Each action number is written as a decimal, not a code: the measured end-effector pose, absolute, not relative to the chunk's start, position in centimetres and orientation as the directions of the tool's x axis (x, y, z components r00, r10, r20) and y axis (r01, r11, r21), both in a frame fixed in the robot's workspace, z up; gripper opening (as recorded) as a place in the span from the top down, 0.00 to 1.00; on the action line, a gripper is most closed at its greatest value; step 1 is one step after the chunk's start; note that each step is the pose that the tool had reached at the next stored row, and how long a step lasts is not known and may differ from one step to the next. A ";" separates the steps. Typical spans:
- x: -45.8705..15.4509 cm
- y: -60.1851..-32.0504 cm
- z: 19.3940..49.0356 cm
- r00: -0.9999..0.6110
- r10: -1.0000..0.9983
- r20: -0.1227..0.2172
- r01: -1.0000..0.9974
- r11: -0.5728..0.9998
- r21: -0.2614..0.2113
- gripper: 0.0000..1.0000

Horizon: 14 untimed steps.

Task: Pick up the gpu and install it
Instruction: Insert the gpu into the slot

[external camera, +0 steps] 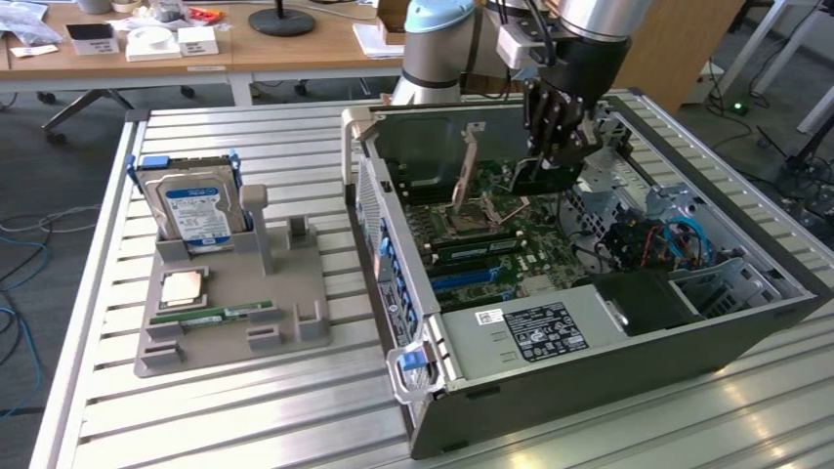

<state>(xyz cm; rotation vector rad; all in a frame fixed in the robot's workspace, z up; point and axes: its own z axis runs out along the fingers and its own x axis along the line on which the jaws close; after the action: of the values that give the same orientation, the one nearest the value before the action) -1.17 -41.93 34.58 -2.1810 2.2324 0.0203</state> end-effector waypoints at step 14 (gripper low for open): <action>-1.3 -42.4 33.9 -0.023 -0.999 -0.024 -1.000 0.023 -0.005 0.74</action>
<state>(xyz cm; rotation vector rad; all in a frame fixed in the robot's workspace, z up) -1.29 -42.45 33.91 -2.1810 2.2322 0.0205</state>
